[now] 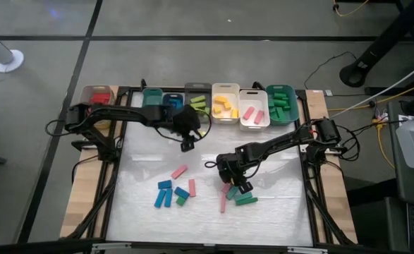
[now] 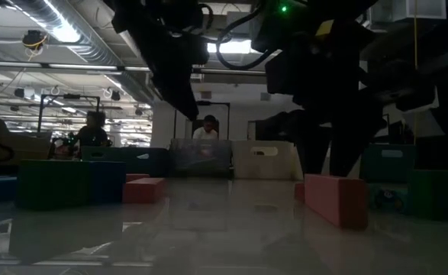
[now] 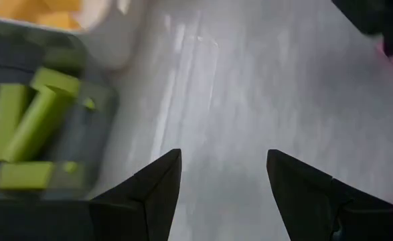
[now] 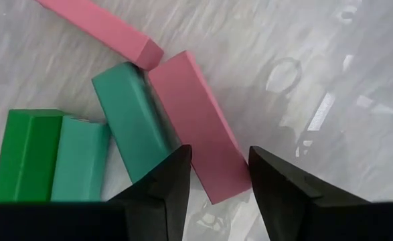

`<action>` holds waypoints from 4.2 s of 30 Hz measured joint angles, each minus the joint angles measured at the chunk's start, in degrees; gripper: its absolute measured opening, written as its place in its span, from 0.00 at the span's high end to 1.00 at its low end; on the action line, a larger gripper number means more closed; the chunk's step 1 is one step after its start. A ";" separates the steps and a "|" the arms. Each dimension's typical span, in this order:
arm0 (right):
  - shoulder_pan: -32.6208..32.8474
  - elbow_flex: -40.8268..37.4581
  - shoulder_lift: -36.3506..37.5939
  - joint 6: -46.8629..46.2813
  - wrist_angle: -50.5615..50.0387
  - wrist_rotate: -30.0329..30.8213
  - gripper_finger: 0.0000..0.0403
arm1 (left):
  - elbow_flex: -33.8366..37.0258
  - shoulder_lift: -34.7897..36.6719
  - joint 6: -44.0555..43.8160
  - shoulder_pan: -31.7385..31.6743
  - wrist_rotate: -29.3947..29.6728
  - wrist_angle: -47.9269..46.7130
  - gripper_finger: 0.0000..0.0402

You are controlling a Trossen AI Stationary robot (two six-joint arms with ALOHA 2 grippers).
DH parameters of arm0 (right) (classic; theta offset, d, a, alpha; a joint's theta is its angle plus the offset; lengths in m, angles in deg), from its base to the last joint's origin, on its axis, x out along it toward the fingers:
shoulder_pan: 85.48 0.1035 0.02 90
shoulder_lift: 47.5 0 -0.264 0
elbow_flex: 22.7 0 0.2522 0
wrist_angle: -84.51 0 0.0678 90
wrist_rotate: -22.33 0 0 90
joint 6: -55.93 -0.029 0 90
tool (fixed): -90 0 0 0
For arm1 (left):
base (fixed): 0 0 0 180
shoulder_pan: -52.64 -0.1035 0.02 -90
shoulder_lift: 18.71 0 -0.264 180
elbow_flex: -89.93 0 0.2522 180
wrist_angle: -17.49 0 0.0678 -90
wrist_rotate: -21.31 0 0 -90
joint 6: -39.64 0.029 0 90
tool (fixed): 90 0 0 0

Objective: Sort blocks
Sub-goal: Put the pink block into the right white bin

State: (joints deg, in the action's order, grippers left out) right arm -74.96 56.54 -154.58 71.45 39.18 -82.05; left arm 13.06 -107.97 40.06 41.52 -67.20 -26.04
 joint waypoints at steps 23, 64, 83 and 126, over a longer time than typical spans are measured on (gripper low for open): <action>0.03 -0.03 -0.81 7.39 -1.02 5.58 0.62 | -0.02 0.00 0.88 11.29 0.00 -1.37 0.48; -10.40 19.23 -0.87 12.94 -41.05 44.46 0.83 | -0.10 -12.79 -25.55 20.52 4.27 -13.06 0.48; -33.41 19.17 3.13 11.02 -41.34 33.34 0.81 | -0.24 -16.78 -20.93 20.56 3.82 -13.28 0.72; -47.50 19.23 18.55 11.03 -34.49 24.30 0.61 | -6.67 -17.44 10.69 1.54 2.27 36.02 0.89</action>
State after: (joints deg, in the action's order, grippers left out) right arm -122.46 75.77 -136.04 82.47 4.69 -57.75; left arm 6.40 -125.40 50.76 43.05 -64.93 9.98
